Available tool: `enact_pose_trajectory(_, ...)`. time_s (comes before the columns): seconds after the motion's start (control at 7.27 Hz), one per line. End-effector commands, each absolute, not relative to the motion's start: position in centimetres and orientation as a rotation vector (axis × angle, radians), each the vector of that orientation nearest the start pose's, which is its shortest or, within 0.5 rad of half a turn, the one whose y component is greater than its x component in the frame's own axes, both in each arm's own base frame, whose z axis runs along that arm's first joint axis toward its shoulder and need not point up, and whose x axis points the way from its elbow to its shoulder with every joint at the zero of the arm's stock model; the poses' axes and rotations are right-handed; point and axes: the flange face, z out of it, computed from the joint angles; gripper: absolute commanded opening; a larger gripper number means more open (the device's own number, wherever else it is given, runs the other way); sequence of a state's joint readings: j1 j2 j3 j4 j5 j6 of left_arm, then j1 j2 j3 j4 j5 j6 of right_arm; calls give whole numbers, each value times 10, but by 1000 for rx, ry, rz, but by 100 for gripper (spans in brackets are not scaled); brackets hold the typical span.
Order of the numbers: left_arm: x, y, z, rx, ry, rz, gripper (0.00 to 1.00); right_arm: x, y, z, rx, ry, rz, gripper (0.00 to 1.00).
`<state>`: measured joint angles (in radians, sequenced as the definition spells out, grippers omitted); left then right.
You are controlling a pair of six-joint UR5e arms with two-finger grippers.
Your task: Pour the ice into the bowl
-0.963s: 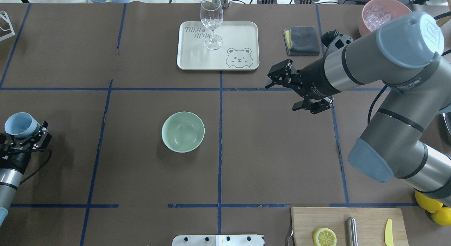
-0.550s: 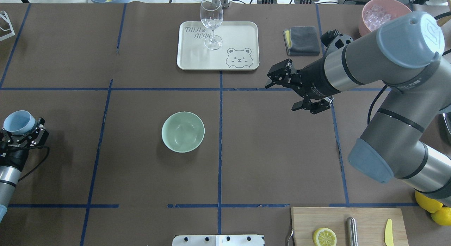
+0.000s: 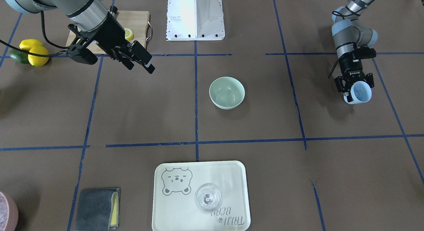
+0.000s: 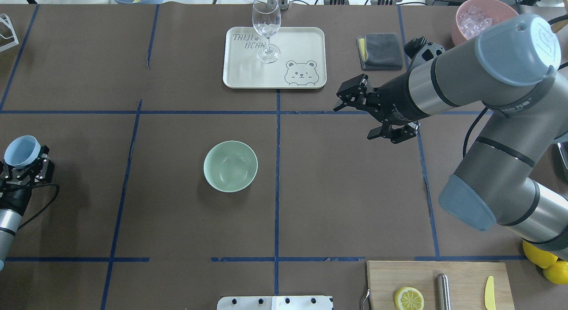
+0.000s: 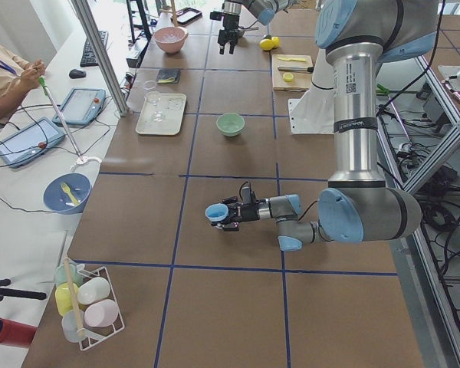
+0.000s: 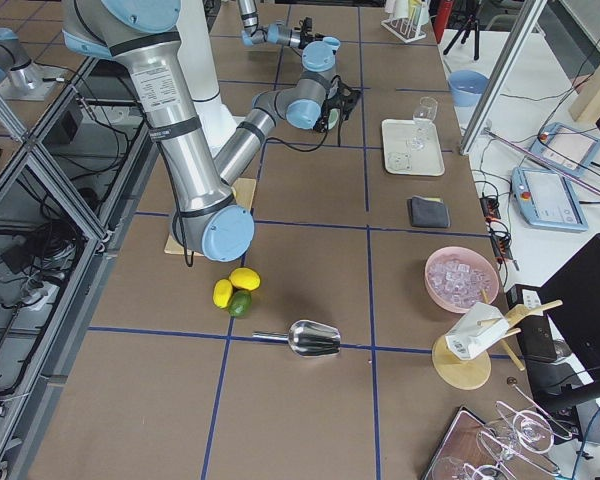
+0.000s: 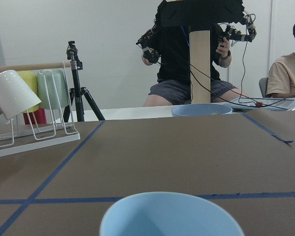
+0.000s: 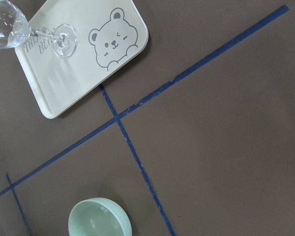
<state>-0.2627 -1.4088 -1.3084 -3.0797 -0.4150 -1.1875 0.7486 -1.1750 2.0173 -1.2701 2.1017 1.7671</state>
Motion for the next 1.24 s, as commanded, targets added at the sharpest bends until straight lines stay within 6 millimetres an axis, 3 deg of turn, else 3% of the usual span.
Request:
enact_pose_trajectory(0.0, 304, -315, 625, 1340, 592, -465, 0, -343, -432, 208, -152, -1209, 525, 100)
enact_pose_trajectory(0.28, 314, -312, 526, 1432, 609, -218, 0, -344, -433, 211, -147, -1205, 518, 100)
enact_pose_trajectory(0.55, 327, -308, 490, 1511, 496, -56, 0, -343, -432, 218, -143, -1193, 513, 100)
enact_pose_trajectory(0.69, 344, -290, 464, 1541, 461, 75, 0, -344, -433, 221, -144, -1188, 516, 100)
enact_pose_trajectory(0.83, 379, -272, 450, 1532, 515, 119, 0, -343, -433, 225, -142, -1182, 519, 100)
enact_pose_trajectory(0.96, 404, -270, 431, 1527, 535, 152, 0, -342, -433, 226, -143, -1182, 520, 100)
enact_pose_trajectory(1.1, 430, -272, 418, 1513, 434, 246, 0, -343, -433, 231, -147, -1173, 524, 100)
